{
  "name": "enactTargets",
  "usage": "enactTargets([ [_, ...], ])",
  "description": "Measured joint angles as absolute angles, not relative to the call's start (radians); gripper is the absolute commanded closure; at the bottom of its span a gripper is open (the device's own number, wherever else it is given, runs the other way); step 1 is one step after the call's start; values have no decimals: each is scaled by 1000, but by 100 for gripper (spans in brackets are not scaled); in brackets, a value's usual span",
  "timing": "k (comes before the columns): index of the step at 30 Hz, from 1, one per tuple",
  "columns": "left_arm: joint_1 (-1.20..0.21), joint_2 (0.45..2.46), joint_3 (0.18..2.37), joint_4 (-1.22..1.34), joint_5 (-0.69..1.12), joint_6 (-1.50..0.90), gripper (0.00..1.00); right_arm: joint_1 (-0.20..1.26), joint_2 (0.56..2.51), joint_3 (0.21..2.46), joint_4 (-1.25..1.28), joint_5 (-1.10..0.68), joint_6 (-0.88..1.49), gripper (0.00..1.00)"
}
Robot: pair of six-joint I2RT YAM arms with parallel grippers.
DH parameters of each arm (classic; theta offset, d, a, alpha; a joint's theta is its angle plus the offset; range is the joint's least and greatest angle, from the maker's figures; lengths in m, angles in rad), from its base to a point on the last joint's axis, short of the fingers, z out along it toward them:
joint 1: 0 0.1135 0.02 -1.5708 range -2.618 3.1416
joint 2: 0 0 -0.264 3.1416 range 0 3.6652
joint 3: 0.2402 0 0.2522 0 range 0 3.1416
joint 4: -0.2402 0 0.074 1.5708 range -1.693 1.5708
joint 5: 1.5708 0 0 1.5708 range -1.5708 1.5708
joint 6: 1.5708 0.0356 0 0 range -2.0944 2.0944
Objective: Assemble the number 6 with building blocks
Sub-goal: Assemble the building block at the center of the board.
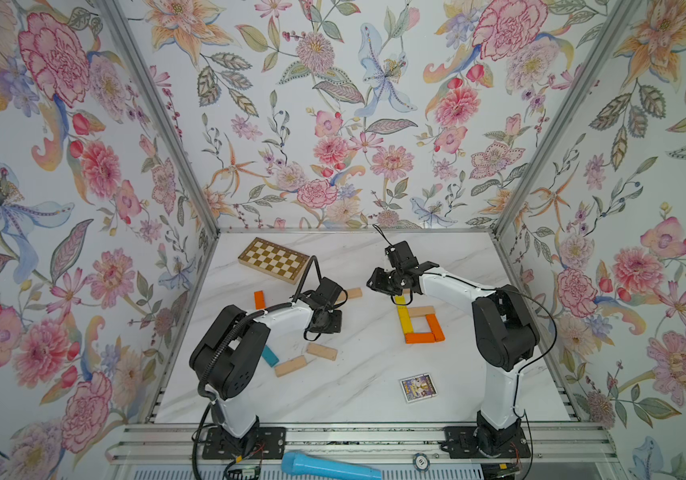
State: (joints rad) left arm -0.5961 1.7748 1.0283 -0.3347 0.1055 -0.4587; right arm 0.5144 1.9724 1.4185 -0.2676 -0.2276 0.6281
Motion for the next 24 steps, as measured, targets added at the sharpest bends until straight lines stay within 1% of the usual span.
enactTargets([
  [8, -596, 1805, 1060, -336, 101, -462, 92, 514, 1972, 1406, -256, -233, 628, 61],
  [19, -596, 1824, 1094, -338, 98, -461, 92, 514, 1972, 1396, -255, -233, 624, 61],
  [24, -596, 1824, 1100, -339, 98, -461, 90, 514, 1975, 1396, -255, -233, 623, 60],
])
